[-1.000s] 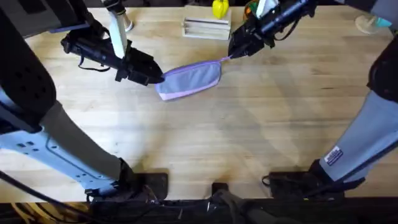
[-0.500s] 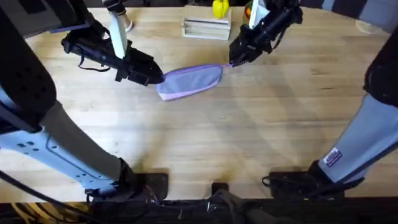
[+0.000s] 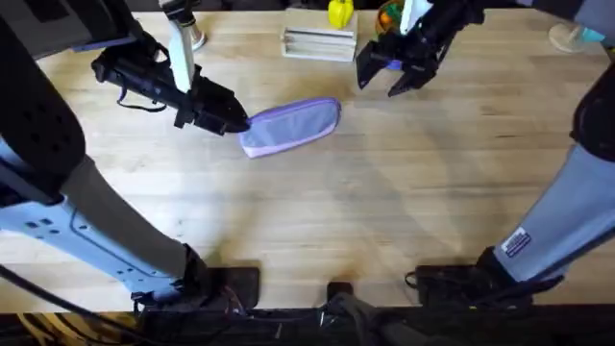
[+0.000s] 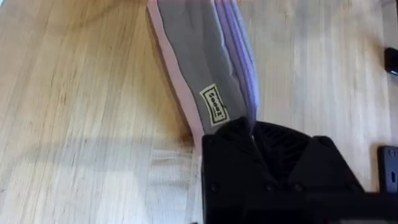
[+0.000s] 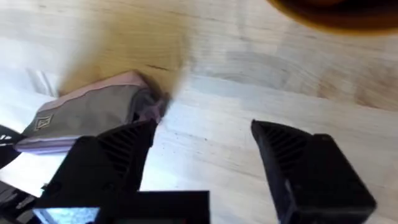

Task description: Unzip the bag, pick up the pens from the table one at a time and place them inside, then zip the bag closed.

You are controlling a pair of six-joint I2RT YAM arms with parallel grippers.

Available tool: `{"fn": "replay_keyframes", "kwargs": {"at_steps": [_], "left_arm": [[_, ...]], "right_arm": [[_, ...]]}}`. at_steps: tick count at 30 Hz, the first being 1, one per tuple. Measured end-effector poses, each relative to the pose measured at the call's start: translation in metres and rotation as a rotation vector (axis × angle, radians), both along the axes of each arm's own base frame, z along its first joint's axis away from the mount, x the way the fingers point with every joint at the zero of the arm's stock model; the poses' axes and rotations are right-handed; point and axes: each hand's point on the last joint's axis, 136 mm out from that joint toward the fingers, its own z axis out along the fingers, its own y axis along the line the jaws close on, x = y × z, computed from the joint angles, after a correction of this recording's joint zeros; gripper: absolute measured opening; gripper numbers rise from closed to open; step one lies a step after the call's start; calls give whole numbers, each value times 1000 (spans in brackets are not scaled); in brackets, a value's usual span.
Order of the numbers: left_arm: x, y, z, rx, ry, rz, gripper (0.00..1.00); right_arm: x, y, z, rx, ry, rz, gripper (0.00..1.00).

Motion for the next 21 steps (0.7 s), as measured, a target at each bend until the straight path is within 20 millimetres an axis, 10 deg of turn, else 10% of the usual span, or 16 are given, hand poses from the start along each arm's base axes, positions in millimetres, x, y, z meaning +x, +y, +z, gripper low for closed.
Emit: {"fn": "replay_keyframes", "kwargs": {"at_steps": [3,9,17,21], "left_arm": [[0,0,0,0,0,0,43],[0,0,0,1,0,0,43],[0,0,0,1,0,-1,69],[-2,2,-1,8,11,1,689]], "right_arm": [[3,1,33,-3,-67,35,980],[7,2,111,5,-269,90,997],[-4,-2,154,-15,-408,178,997],[-6,-2,159,-36,-447,246,997]]}}
